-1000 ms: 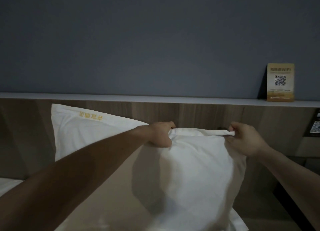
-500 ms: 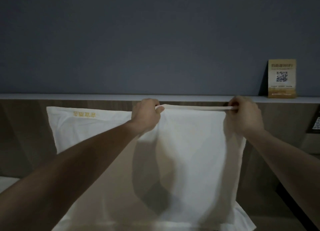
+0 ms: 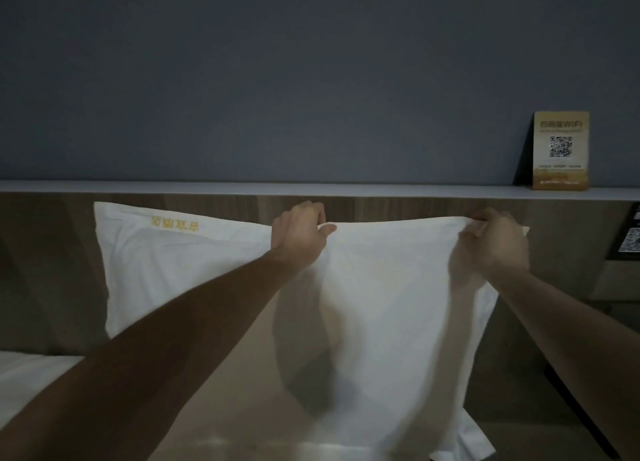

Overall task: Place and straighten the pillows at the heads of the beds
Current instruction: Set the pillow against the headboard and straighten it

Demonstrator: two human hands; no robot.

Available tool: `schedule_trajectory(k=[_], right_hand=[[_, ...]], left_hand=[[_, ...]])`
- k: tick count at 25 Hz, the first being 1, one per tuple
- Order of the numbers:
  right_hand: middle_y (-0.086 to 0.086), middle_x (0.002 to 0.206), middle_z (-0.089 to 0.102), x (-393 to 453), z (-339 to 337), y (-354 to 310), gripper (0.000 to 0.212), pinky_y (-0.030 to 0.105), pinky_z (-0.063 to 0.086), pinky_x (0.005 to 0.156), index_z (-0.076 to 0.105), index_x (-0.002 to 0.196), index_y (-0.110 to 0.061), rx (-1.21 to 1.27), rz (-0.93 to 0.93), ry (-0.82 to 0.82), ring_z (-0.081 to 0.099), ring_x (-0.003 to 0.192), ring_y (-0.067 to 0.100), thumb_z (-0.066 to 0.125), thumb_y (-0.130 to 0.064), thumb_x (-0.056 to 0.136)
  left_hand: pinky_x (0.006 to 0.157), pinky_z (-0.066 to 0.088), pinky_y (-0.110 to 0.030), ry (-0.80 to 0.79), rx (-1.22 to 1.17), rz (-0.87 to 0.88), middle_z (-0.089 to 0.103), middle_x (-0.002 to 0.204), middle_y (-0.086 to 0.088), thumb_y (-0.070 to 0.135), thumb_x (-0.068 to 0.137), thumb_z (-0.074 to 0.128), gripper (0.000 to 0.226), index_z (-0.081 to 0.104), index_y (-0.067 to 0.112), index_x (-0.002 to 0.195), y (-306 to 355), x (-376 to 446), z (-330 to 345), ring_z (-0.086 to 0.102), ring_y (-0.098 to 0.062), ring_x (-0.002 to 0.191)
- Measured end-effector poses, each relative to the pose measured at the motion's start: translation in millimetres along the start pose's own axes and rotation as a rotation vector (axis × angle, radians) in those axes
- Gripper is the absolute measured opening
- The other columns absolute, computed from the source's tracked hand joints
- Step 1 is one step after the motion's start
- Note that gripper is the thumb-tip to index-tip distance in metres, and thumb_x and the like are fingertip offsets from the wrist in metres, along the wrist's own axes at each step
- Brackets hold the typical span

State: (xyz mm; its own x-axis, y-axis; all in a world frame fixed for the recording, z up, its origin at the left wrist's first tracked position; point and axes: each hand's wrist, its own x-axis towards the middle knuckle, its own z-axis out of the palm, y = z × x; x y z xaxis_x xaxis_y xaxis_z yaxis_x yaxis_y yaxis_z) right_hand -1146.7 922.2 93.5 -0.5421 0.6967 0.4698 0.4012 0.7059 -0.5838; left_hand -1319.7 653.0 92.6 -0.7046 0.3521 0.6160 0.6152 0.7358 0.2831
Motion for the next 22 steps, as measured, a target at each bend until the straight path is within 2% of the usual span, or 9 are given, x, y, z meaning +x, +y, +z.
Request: schedule_trajectory(k=[3,5,7,10,12,15,17,18,22], right_hand=[[0.013,0.158,0.043,-30.9,15.3,-3.2,0.054,0.051,0.051,0.107,0.053,0.147,-0.014,-0.034,-0.093,0.01,0.054,0.135,0.037,0.073,-0.019,0.097],[0.01,0.16,0.041,-54.1,23.6,-11.7,0.056,0.051,0.047,0.113,0.052,0.149,-0.016,-0.041,-0.234,0.023,0.049,0.14,0.034,0.073,-0.022,0.097],[0.008,0.158,0.045,-75.5,32.6,-22.0,0.05,0.05,0.045,0.114,0.055,0.147,-0.019,-0.058,-0.371,-0.043,0.048,0.138,0.032,0.069,-0.025,0.098],[0.004,0.157,0.049,-97.2,44.8,-40.0,0.049,0.05,0.042,0.114,0.057,0.147,-0.022,-0.08,-0.492,-0.167,0.046,0.139,0.031,0.065,-0.028,0.099],[0.004,0.159,0.048,-105.5,51.7,-53.0,0.052,0.05,0.04,0.115,0.055,0.149,-0.023,-0.082,-0.507,-0.215,0.043,0.143,0.031,0.065,-0.029,0.098],[0.004,0.164,0.043,-115.1,60.6,-70.3,0.057,0.049,0.033,0.12,0.051,0.153,-0.022,-0.093,-0.513,-0.264,0.036,0.15,0.03,0.064,-0.033,0.099],[0.004,0.167,0.04,-119.3,63.8,-77.0,0.059,0.047,0.029,0.124,0.049,0.155,-0.022,-0.106,-0.527,-0.283,0.032,0.153,0.028,0.062,-0.035,0.1],[0.005,0.168,0.039,-121.0,64.7,-78.8,0.059,0.046,0.027,0.125,0.048,0.156,-0.022,-0.113,-0.537,-0.288,0.032,0.154,0.028,0.061,-0.035,0.1],[0.006,0.169,0.037,-125.4,64.6,-80.7,0.061,0.043,0.023,0.127,0.046,0.157,-0.022,-0.134,-0.567,-0.301,0.03,0.155,0.028,0.062,-0.036,0.1]], left_hand=[[0.07,0.043,-0.031,0.057,-0.133,0.059,0.058,0.095,0.014,0.049,0.084,0.072,0.026,0.057,0.03,0.093,-9.1,-11.6,-10.1,0.061,-0.014,0.083],[0.071,0.045,-0.028,0.128,-0.153,0.098,0.058,0.102,0.017,0.051,0.083,0.071,0.028,0.058,0.033,0.099,-29.1,-25.4,-24.9,0.06,-0.005,0.085],[0.071,0.049,-0.029,0.183,-0.112,0.108,0.057,0.105,0.018,0.049,0.083,0.069,0.027,0.057,0.033,0.101,-64.3,-40.3,-44.1,0.061,-0.004,0.084],[0.073,0.052,-0.037,0.179,-0.007,-0.058,0.054,0.115,0.014,0.041,0.083,0.069,0.028,0.057,0.032,0.106,-139.1,-53.8,-81.2,0.066,-0.022,0.085],[0.079,0.051,-0.043,0.089,0.083,-0.22,0.048,0.128,0.006,0.037,0.084,0.068,0.032,0.055,0.032,0.113,-187.1,-54.4,-104.8,0.067,-0.035,0.094],[0.089,0.052,-0.048,-0.049,0.187,-0.396,0.04,0.144,0.001,0.038,0.089,0.063,0.044,0.052,0.028,0.13,-238.3,-49.2,-127.8,0.064,-0.044,0.108],[0.096,0.052,-0.051,-0.117,0.22,-0.421,0.036,0.149,-0.001,0.038,0.093,0.061,0.049,0.049,0.024,0.138,-254.9,-44.0,-130.8,0.062,-0.046,0.115],[0.095,0.053,-0.052,-0.126,0.235,-0.412,0.035,0.15,-0.002,0.038,0.093,0.061,0.051,0.048,0.022,0.14,-258.9,-41.4,-129.8,0.063,-0.045,0.113],[0.076,0.054,-0.051,0.005,0.371,-0.287,0.042,0.139,-0.008,0.033,0.089,0.07,0.049,0.047,0.016,0.129,-265.0,-33.6,-124.5,0.067,-0.044,0.097]])
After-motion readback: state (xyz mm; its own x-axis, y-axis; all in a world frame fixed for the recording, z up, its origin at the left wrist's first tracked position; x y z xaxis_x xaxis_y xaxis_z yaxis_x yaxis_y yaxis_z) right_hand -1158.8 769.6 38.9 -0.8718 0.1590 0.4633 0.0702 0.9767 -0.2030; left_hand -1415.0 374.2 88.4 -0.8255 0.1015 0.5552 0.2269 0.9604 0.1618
